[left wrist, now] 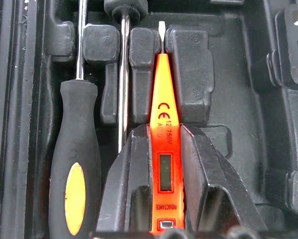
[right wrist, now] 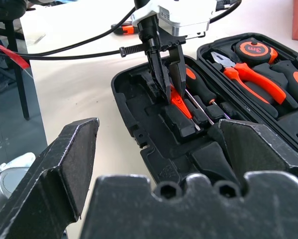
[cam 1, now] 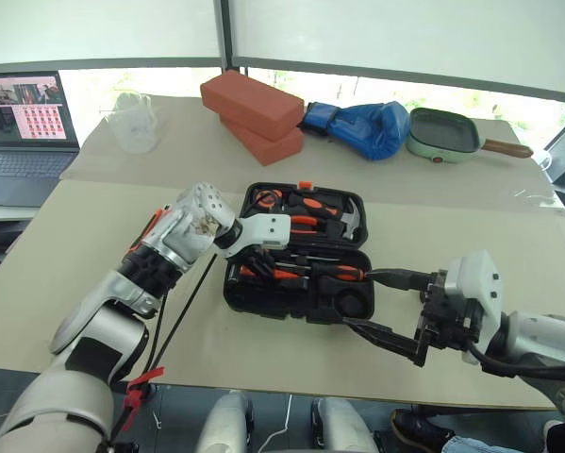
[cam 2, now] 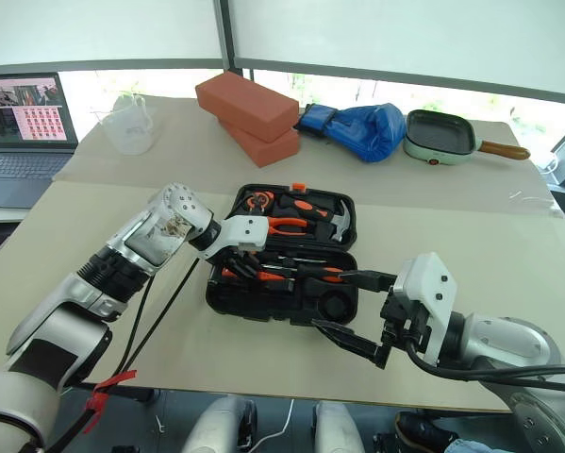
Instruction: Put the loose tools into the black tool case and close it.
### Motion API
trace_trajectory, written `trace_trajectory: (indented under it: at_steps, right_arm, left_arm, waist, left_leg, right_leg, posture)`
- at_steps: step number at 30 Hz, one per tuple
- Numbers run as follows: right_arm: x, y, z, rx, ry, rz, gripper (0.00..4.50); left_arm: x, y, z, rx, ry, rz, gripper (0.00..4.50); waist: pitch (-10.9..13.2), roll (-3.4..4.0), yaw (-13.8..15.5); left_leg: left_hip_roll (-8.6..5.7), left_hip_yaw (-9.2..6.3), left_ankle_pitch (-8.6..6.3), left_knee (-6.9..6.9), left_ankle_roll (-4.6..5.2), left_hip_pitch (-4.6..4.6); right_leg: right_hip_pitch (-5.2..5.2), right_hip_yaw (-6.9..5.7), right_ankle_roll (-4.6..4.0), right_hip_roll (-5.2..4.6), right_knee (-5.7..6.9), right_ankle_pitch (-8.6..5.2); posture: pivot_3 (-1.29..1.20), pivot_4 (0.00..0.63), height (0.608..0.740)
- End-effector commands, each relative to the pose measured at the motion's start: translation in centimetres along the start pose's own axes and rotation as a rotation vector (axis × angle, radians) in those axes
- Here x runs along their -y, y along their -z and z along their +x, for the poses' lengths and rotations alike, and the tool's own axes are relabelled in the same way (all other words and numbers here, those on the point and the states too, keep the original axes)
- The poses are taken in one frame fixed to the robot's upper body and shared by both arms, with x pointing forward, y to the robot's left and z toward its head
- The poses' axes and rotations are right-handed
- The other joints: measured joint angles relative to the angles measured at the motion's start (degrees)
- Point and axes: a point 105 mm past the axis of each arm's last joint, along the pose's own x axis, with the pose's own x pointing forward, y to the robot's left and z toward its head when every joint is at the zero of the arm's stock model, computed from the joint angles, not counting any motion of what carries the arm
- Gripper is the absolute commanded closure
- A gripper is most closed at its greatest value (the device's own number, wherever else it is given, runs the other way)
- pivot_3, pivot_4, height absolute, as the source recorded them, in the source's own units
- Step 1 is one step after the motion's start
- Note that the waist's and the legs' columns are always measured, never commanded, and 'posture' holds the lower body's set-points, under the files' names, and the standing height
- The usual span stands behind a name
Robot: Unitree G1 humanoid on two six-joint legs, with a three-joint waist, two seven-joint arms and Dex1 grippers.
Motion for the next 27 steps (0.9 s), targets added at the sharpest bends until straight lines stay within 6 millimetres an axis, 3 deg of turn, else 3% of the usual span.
trace_trajectory:
  at_steps: [1, 2, 8, 12, 15, 18, 25, 27]
  right_arm:
    - [0.0, -0.7, -0.3, 0.016, 0.013, -0.031, 0.00]
    - [0.0, -0.7, -0.2, 0.016, 0.012, -0.031, 0.00]
    - [0.0, -0.5, -0.2, 0.011, 0.005, -0.024, 0.00]
    - [0.1, -0.3, -0.2, 0.003, -0.002, -0.020, 0.00]
    - [0.1, -0.3, -0.2, -0.001, -0.007, -0.019, 0.00]
    - [0.3, -0.3, -0.2, -0.003, -0.008, -0.020, 0.00]
    - [0.4, -0.5, -0.3, -0.007, -0.008, -0.018, 0.00]
    - [0.5, -0.5, -0.3, -0.008, -0.005, -0.013, 0.00]
  left_arm:
    - [-0.3, -0.4, -0.8, 0.011, -0.012, -0.015, 3.11]
    - [-0.4, -0.7, -1.1, 0.025, -0.013, -0.028, 3.03]
    - [-0.4, -1.6, -4.2, 0.110, -0.020, -0.094, 1.11]
    - [-0.1, -2.0, -7.0, 0.233, -0.055, -0.093, 1.11]
    - [-0.1, -2.4, -7.5, 0.370, -0.105, -0.072, 1.11]
    - [0.3, -1.6, -6.4, 0.432, -0.119, -0.051, 1.78]
    - [0.5, 0.3, -3.0, 0.452, -0.161, -0.042, 4.42]
    - [0.5, 0.7, -2.3, 0.447, -0.168, -0.045, 4.42]
  waist:
    - [0.0, 0.00, 0.0]
    - [0.0, 0.00, 0.0]
    - [0.0, 0.00, -0.1]
    - [0.0, 0.00, -0.2]
    - [0.0, 0.01, -0.2]
    - [0.0, 0.04, -0.1]
    - [0.0, 0.03, 0.0]
    - [0.0, 0.03, 0.0]
  left_leg:
    - [0.00, 0.00, 0.00, 0.00, 0.00, 0.00]
    - [0.00, 0.00, 0.00, 0.00, 0.00, 0.00]
    - [0.02, 0.00, 0.00, 0.01, 0.00, -0.03]
    - [0.04, -0.01, 0.00, -0.01, 0.00, -0.03]
    - [0.10, -0.01, 0.00, 0.00, 0.00, -0.02]
    - [0.10, -0.01, 0.00, 0.00, 0.01, 0.02]
    - [0.07, -0.01, -0.01, 0.05, 0.01, -0.02]
    - [0.06, -0.01, -0.01, 0.05, 0.01, -0.02]
  right_leg:
    - [0.00, 0.00, 0.00, 0.00, 0.00, 0.00]
    - [0.00, 0.00, 0.00, 0.00, 0.00, 0.00]
    - [-0.04, 0.00, 0.00, 0.02, 0.02, 0.00]
    - [-0.05, 0.00, 0.00, 0.01, 0.01, 0.00]
    - [-0.03, 0.00, 0.00, 0.00, 0.01, 0.00]
    - [0.00, 0.01, 0.00, -0.05, 0.02, 0.00]
    - [0.00, -0.01, 0.01, -0.05, 0.01, 0.01]
    - [-0.01, -0.01, 0.01, -0.03, 0.02, 0.01]
  posture:
    - [0.00, 0.150, 0.738]
    - [0.00, 0.150, 0.738]
    - [0.00, 0.150, 0.738]
    - [0.00, 0.150, 0.738]
    - [0.00, 0.150, 0.738]
    - [0.00, 0.150, 0.738]
    - [0.00, 0.150, 0.738]
    - [0.00, 0.150, 0.738]
